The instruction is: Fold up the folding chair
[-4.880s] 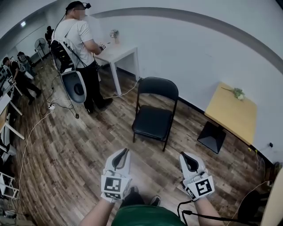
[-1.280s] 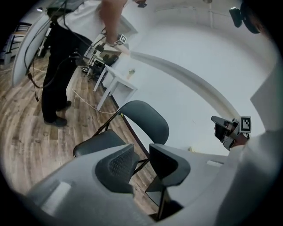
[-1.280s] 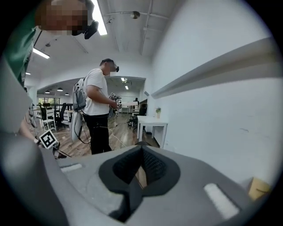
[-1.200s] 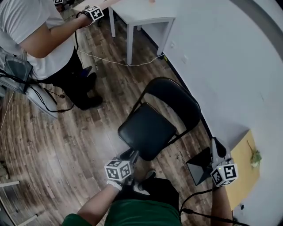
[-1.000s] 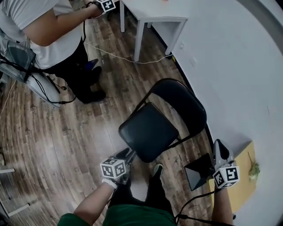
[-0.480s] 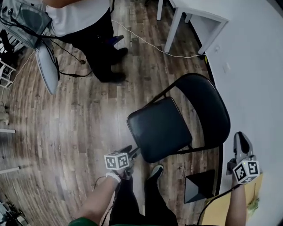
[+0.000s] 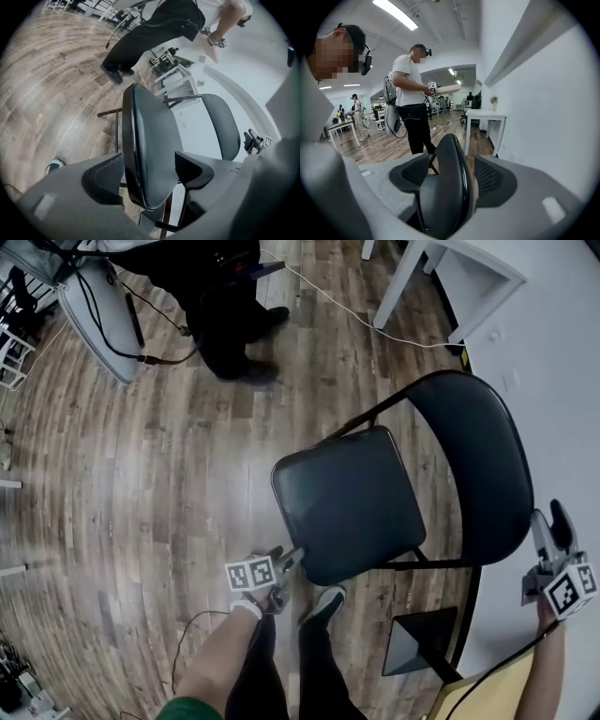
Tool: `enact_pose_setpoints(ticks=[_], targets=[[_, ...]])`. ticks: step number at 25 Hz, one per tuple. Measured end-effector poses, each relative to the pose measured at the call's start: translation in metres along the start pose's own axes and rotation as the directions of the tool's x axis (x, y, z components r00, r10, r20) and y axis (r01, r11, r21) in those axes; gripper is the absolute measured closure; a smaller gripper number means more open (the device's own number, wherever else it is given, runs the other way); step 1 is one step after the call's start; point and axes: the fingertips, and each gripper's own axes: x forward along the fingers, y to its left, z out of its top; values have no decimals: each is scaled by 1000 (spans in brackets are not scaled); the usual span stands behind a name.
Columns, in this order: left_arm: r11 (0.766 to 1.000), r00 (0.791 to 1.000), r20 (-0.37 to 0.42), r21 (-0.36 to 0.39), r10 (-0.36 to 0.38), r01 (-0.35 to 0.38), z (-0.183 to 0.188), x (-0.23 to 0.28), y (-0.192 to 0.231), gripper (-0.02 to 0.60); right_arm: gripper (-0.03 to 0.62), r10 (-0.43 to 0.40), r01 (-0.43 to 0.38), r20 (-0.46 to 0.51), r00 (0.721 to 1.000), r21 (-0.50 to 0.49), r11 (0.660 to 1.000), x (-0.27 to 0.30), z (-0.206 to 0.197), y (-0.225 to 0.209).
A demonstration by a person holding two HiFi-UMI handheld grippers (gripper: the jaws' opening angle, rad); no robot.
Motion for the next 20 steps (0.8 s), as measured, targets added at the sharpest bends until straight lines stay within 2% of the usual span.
enact_pose_setpoints(ticks=[3, 6, 9, 12, 14, 16, 18, 19, 20], targets=[[1000, 999, -23, -13, -22, 22, -8, 22, 12, 204, 266, -6, 4, -49, 999, -42, 999, 14, -18, -5], [998, 998, -29, -40, -49, 48, -15, 42, 19, 178, 243, -22, 22, -83, 996, -5, 1000, 23, -36, -15], [992, 995, -24, -84, -93, 90, -20, 59, 23, 167, 243, 12, -6, -96, 995, 67, 998, 32, -47, -15], [985, 988, -50, -96, -145, 140, -25, 77, 19, 167, 243, 63, -47, -115, 991, 136, 990, 46, -53, -15], [984, 986, -63, -100, -155, 148, -27, 86, 16, 169, 243, 86, -64, -152, 985, 146, 987, 54, -56, -14], [985, 987, -60, -95, -147, 141, -26, 90, 15, 170, 243, 92, -70, -208, 974, 108, 992, 59, -60, -13], [986, 989, -54, -97, -140, 135, -26, 91, 15, 171, 260, 80, -67, -249, 965, 64, 996, 62, -63, -15], [986, 989, -54, -101, -137, 131, -26, 91, 15, 172, 290, 73, -59, -256, 964, 65, 996, 63, -63, -19], [986, 989, -54, -106, -135, 129, -26, 91, 15, 172, 348, 71, -51, -255, 964, 83, 995, 62, -64, -23]])
